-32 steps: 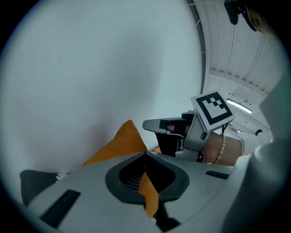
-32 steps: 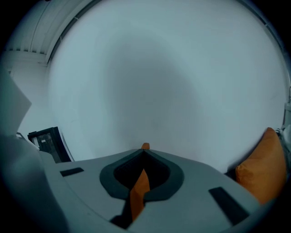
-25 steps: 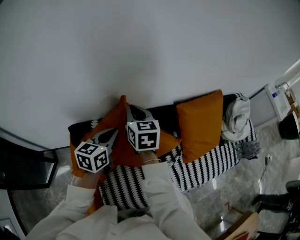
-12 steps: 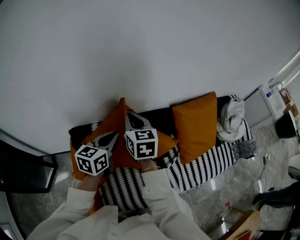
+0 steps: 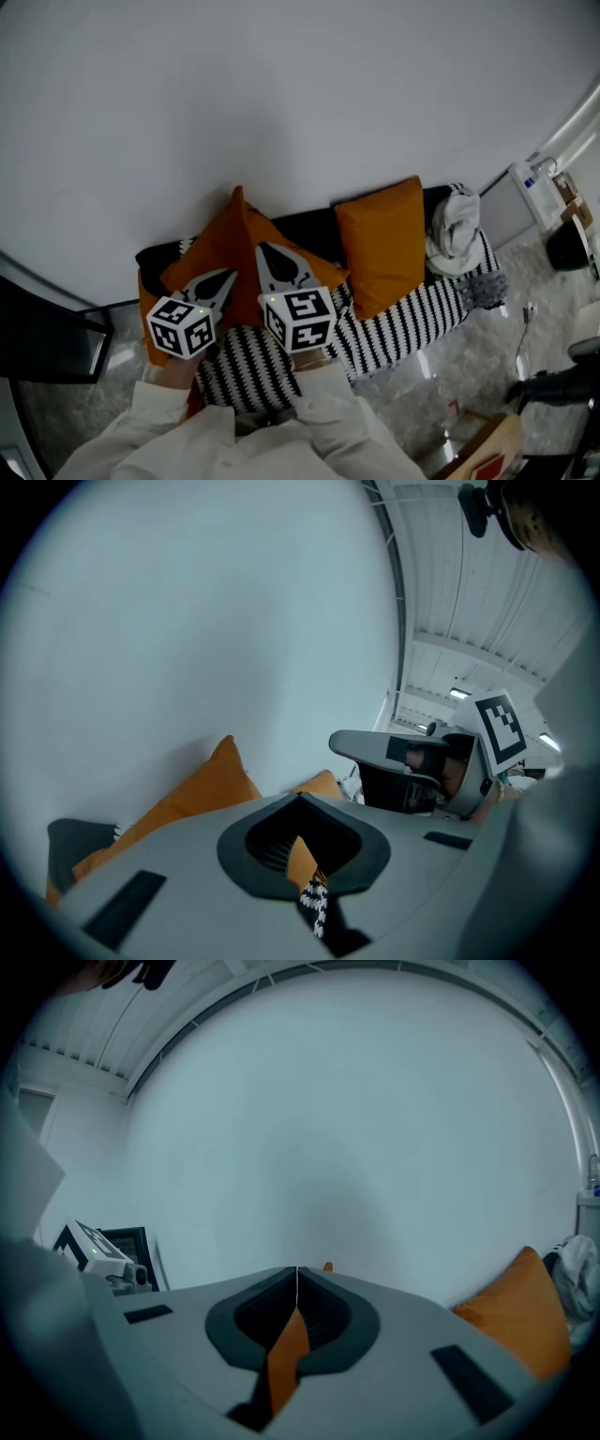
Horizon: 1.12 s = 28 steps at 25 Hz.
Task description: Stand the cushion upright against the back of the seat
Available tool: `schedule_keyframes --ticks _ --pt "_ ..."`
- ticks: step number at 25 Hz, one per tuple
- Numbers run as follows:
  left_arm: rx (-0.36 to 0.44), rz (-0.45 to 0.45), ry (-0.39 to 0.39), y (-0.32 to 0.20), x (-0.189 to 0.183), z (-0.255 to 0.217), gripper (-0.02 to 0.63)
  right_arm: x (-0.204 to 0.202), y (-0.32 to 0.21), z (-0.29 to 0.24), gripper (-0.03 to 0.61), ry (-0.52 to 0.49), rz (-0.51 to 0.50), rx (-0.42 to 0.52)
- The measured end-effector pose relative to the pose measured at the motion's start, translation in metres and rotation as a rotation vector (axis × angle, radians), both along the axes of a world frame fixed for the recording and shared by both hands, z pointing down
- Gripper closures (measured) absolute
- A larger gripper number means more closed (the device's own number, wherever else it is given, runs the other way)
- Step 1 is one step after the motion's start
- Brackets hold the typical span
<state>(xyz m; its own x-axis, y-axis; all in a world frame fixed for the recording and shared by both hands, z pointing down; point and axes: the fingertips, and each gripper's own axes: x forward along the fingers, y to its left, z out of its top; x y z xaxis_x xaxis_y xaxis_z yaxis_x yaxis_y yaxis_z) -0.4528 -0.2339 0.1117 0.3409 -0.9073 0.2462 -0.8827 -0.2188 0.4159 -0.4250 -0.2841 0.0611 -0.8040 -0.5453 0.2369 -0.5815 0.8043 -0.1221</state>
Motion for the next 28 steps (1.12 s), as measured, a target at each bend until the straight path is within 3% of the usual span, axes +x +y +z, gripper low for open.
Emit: schedule_keyframes --ticks 11,18,28 --pt "0.033 -0.003 -0.049 0.035 0.037 -0.018 0.606 0.054 0.045 -0.011 0.566 -0.048 -0.042 0.007" --pt "0.051 0.010 -0.097 0.052 0.062 -0.027 0.606 0.067 0.078 0.002 0.566 0.003 -0.137 0.003" --pt "0.074 0.013 -0.099 0.069 0.085 -0.034 0.606 0.088 0.105 0.008 0.566 0.014 -0.161 0.001"
